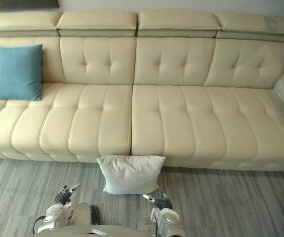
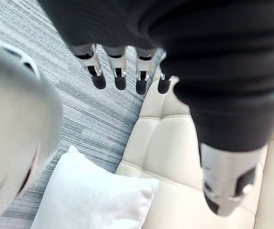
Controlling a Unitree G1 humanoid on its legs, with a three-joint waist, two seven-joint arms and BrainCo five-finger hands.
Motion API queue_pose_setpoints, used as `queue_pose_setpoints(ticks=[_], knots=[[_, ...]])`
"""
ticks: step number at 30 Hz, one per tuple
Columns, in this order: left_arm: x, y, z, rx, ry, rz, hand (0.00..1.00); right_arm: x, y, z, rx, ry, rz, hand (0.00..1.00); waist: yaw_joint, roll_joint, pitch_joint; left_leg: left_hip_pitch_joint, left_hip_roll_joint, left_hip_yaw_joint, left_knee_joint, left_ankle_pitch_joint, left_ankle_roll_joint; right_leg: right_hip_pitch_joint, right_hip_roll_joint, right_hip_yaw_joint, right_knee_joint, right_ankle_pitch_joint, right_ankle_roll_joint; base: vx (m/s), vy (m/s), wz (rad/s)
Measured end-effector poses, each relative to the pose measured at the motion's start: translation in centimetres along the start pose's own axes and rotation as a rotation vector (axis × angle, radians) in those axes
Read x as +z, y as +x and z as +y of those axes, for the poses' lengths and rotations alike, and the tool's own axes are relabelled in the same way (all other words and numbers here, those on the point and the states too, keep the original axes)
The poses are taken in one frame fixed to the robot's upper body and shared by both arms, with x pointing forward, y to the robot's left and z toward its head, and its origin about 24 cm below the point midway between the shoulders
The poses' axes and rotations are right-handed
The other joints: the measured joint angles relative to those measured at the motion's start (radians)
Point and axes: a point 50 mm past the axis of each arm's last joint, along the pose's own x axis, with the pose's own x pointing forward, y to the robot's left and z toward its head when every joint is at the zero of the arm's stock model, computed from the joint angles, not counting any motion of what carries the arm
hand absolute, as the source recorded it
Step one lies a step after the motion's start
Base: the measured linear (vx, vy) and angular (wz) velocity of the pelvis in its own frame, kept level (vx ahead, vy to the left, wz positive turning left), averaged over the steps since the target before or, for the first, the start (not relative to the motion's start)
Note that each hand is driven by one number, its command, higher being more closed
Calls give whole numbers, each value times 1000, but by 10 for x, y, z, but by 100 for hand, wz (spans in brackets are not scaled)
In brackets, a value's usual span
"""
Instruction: Pick up cushions and gather them together orderly.
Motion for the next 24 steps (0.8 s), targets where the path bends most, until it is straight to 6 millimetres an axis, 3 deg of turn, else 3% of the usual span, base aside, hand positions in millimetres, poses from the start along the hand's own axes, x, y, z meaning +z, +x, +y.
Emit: queue_pose_setpoints(ticks=[5,9,12,13,15,16,17,20,24], knots=[[-4,-1,6,14,-3,12,0,0,0,2,15,-31,3,0,1,-11,-5,4,15,41,-17,-1,0,-55,7,54,29,18,3,-52,18,-39],[-3,0,7,16,2,12,0,1,1,-1,18,-33,-1,0,-4,-17,-6,3,16,36,-16,-15,21,-112,-15,46,148,19,11,-77,57,0],[-4,0,9,19,13,20,0,-1,0,-2,23,-28,3,0,-1,-18,-10,22,10,4,-28,-21,18,-146,-46,6,203,-12,-16,-76,-3,25],[-5,0,11,23,20,23,0,-3,-1,0,28,-28,8,0,-3,-25,-15,30,4,-19,-32,-20,16,-143,-57,-1,182,-11,-15,-52,-119,51],[-5,0,19,37,34,22,0,-12,-4,-1,24,-18,32,0,-5,-63,-38,30,-38,-48,-38,-14,4,-140,-92,4,128,35,-8,-29,-161,64],[-6,0,20,43,35,28,0,-13,-4,-3,15,-16,39,0,-6,-68,-49,34,-57,-69,-52,-4,-7,-140,-107,-5,146,31,40,44,-163,55],[-10,-1,18,40,29,39,0,-19,-5,-7,3,-15,66,0,1,-73,-71,43,-59,-78,-82,14,-10,-143,-105,-7,129,22,38,82,-150,40],[-17,-3,11,32,5,63,0,-15,-3,-16,-22,-9,56,0,-2,-25,-83,28,-26,-90,-103,30,-28,-138,-62,-24,72,48,15,75,-107,-5],[-19,-3,11,29,15,76,0,-16,-3,-21,-42,9,62,0,-7,-17,-92,39,-20,-113,-156,65,-52,-116,-35,-40,16,74,16,116,-82,6]])
